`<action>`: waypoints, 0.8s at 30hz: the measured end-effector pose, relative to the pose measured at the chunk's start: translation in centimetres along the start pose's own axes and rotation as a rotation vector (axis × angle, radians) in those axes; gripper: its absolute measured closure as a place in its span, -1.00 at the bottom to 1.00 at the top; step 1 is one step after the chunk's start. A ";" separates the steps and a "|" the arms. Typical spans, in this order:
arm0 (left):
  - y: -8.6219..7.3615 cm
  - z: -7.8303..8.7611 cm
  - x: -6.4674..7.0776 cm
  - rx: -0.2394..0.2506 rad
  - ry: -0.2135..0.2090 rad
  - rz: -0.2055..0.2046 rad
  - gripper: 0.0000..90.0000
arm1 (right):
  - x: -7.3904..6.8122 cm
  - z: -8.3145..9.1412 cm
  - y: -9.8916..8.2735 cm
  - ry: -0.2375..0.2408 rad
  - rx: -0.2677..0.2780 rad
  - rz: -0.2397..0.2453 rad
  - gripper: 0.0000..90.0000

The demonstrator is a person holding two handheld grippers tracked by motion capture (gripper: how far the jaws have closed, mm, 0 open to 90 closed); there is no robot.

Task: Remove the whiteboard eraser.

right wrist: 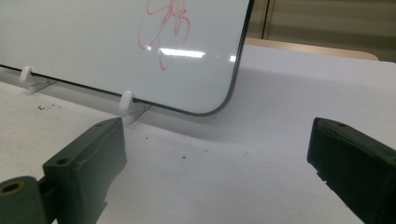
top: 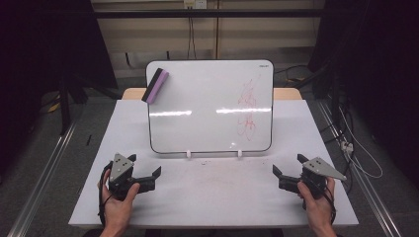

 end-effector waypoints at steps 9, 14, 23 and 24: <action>-0.2 -0.7 -0.4 -0.026 0.004 0.028 -0.86 | 0.3 -0.1 -0.2 -0.004 -0.009 -0.010 -0.91; 0.3 -1.2 -0.7 -0.038 -0.006 0.015 -0.83 | 0.5 -0.2 -0.2 -0.008 -0.012 -0.015 -0.90; 2.8 -1.9 -1.7 -0.033 -0.014 0.004 -0.83 | 0.3 -0.3 -0.3 -0.011 -0.017 -0.016 -0.90; 3.0 -1.9 -1.7 -0.042 -0.016 -0.012 -0.81 | 0.3 -0.4 -0.3 -0.010 -0.016 -0.018 -0.90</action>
Point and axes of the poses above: each handheld gripper's, and its own axes: z roughly backward along the jaws, y roughly out of its top, x roughly to its right, the point moved 9 cm from there along -z, roughly forward along the jaws, and after that the axes turned 11 degrees about x, right-handed, at the moved point
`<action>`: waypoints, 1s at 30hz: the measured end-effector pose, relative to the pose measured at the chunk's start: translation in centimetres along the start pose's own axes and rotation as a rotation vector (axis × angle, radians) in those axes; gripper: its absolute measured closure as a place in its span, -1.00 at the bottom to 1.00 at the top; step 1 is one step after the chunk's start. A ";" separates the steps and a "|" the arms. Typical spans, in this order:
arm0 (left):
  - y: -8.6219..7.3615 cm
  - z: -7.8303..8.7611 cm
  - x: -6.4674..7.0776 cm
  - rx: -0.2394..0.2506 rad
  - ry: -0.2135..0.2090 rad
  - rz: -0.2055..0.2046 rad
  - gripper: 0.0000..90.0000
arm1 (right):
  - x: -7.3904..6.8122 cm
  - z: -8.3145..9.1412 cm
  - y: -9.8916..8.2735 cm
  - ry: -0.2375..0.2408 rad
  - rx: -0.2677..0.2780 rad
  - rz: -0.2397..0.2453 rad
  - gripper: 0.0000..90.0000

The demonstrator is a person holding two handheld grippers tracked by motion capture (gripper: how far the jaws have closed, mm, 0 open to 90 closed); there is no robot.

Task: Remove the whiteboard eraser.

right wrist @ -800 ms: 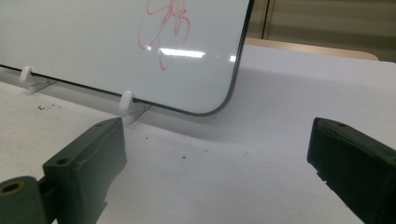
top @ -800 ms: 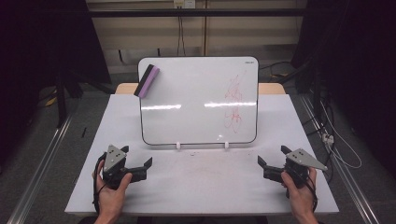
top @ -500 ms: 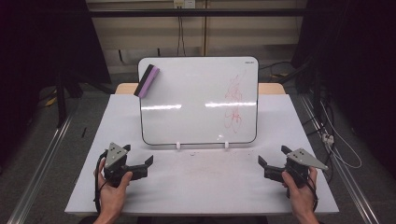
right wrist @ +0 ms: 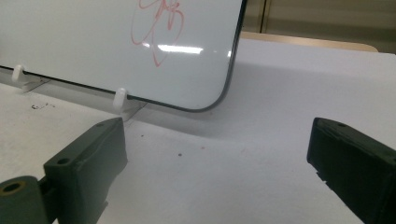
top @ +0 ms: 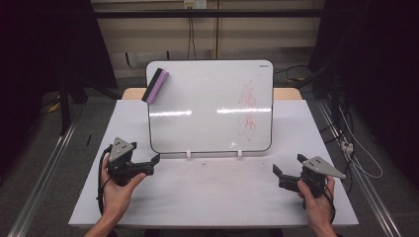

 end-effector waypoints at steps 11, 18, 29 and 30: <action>3.8 -1.9 -0.8 0.029 0.021 -0.068 -0.77 | 0.3 0.1 0.0 0.008 0.002 -0.014 -0.90; 6.0 -2.8 -1.1 0.062 0.028 -0.121 -0.79 | 0.0 -0.1 0.0 0.010 -0.001 -0.001 -0.90; 9.5 -3.5 -3.2 0.084 0.116 -0.193 -0.65 | -0.5 -0.7 0.0 0.018 -0.007 0.001 -0.90; 9.8 -3.6 -3.5 0.081 0.122 -0.209 -0.64 | -0.5 -0.7 0.1 0.017 -0.005 0.002 -0.90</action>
Point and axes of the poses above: each handheld gripper's, and its own axes: z roughly backward along the jaws, y roughly out of its top, x roughly to its right, the point moved 9 cm from there along -z, roughly forward along the jaws, and after that the axes turned 11 degrees about x, right-handed, at the moved point
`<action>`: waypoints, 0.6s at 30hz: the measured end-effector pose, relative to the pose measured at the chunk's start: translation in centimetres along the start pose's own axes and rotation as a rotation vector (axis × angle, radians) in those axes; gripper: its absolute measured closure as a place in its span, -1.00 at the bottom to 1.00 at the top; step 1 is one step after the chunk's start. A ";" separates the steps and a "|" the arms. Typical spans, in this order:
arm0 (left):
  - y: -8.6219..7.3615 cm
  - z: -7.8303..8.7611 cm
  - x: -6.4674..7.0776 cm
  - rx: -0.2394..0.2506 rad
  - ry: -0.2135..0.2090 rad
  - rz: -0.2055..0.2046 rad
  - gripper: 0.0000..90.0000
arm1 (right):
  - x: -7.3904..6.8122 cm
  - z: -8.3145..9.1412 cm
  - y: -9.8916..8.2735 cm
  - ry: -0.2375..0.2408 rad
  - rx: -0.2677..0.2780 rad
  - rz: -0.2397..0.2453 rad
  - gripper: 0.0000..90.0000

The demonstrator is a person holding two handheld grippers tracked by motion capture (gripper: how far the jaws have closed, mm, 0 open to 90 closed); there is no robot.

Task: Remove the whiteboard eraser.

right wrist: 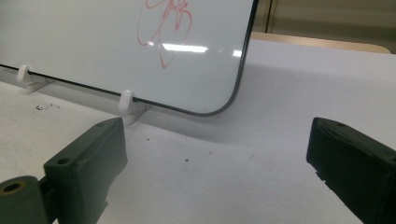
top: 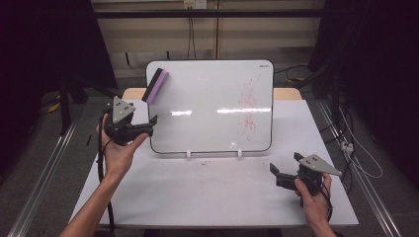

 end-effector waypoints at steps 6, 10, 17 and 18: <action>0.8 -1.3 -0.7 -0.013 0.023 -0.042 -0.47 | 0.0 0.1 0.0 0.006 0.002 0.003 -0.90; 1.3 -1.9 -0.7 -0.019 0.026 -0.062 -0.40 | 0.0 0.2 0.1 0.007 0.005 0.005 -0.90; 2.2 -3.1 -0.7 -0.030 0.033 -0.091 -0.30 | -0.1 0.3 0.1 0.009 0.007 0.015 -0.89; 2.2 -3.2 -0.8 -0.037 0.037 -0.096 -0.27 | -0.1 0.3 0.1 0.010 0.008 0.014 -0.89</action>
Point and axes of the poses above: each handheld gripper's, and its own axes: z roughly backward along the jaws, y roughly out of its top, x roughly to its right, the point moved 9 cm from there along -z, roughly forward along the jaws, and after that the axes turned 11 degrees about x, right-handed, at the moved point
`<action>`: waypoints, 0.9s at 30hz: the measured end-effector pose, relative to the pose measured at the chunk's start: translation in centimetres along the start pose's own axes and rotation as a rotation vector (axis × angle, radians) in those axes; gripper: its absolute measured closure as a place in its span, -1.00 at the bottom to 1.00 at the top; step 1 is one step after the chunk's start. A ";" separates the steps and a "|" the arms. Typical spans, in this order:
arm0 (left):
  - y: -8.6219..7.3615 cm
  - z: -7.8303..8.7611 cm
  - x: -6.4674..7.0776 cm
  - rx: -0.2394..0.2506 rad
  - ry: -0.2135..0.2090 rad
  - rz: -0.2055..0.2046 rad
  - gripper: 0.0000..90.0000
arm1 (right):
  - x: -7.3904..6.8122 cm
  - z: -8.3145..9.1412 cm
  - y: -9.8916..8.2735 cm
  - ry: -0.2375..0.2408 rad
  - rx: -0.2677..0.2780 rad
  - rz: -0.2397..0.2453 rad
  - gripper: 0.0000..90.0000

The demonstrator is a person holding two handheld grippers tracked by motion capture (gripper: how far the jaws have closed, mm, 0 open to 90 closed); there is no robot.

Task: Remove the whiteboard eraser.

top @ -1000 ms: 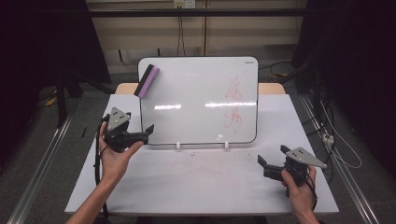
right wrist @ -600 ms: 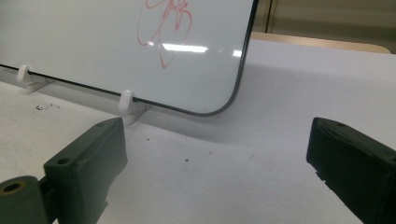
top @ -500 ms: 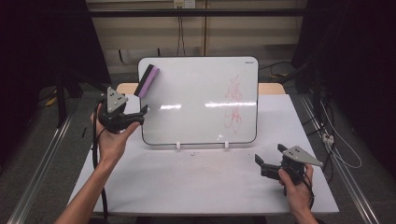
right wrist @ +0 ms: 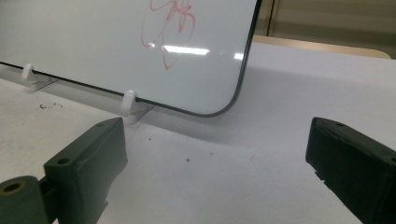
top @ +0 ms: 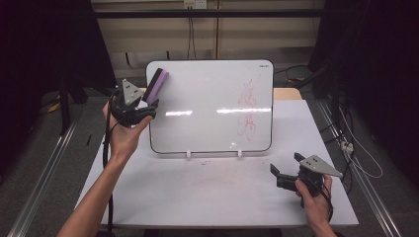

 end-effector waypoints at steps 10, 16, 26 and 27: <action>-0.7 -1.6 -0.6 -0.027 0.009 0.030 -0.04 | 0.0 -0.1 -0.1 0.004 -0.004 0.002 -0.89; -0.6 -2.0 -0.4 -0.031 0.014 0.015 0.06 | 0.0 -0.1 -0.1 0.004 -0.006 0.002 -0.89; -0.6 -2.5 -0.2 -0.042 0.012 0.003 0.26 | 0.0 -0.1 -0.2 0.005 -0.007 -0.001 -0.89; -0.7 -2.6 -0.2 -0.046 0.012 0.007 0.27 | 0.0 -0.1 -0.2 0.006 -0.007 -0.001 -0.89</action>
Point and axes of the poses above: each handheld gripper's, and its own axes: z roughly backward along the jaws, y roughly out of its top, x roughly to its right, the point moved 9 cm from there along -z, roughly forward along the jaws, and after that the axes turned 11 degrees about x, right-handed, at the moved point
